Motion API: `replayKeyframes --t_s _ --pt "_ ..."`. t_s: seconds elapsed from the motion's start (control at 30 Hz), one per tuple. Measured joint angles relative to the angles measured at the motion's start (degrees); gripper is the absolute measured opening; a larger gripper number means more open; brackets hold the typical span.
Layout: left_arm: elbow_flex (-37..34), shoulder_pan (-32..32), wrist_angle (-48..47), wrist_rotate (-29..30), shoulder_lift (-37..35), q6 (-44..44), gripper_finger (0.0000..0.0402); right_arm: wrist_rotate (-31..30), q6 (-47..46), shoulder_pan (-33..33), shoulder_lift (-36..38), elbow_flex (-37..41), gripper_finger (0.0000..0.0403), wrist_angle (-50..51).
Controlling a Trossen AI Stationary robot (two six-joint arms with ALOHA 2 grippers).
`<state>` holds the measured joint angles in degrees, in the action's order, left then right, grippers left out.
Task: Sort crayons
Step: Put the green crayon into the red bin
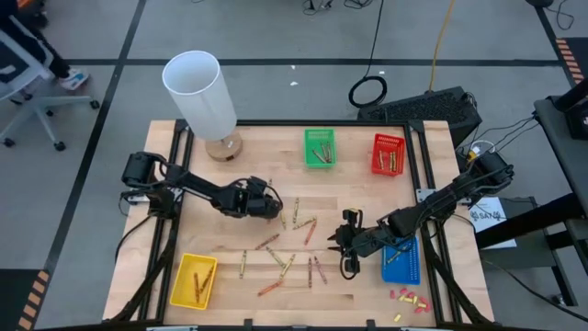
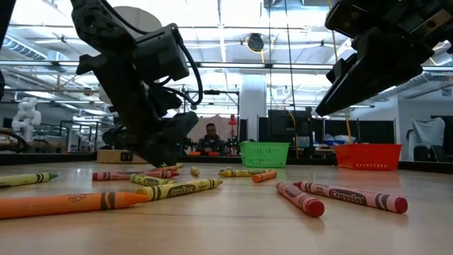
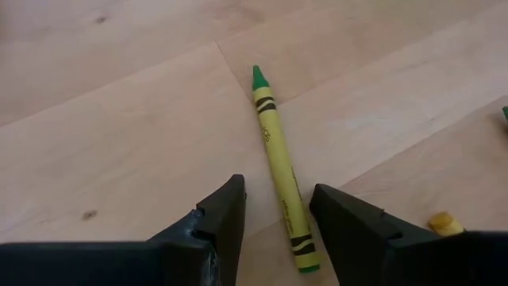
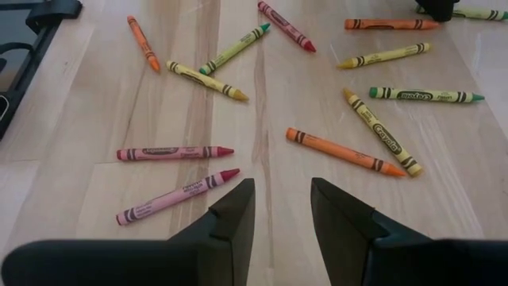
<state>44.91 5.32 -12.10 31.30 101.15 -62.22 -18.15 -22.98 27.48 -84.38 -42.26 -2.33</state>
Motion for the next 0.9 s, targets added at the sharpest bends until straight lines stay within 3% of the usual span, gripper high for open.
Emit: replayKeyframes --t_s 0.63,0.9 --pt "0.00 0.07 1.13 -1.23 0.15 7.30 0.0041 0.00 0.08 -0.01 0.00 0.00 0.0110 0.00" --pt "0.20 0.07 0.91 -1.01 -0.14 9.73 0.0012 -0.04 0.08 -0.01 0.00 0.00 0.0110 -0.02"
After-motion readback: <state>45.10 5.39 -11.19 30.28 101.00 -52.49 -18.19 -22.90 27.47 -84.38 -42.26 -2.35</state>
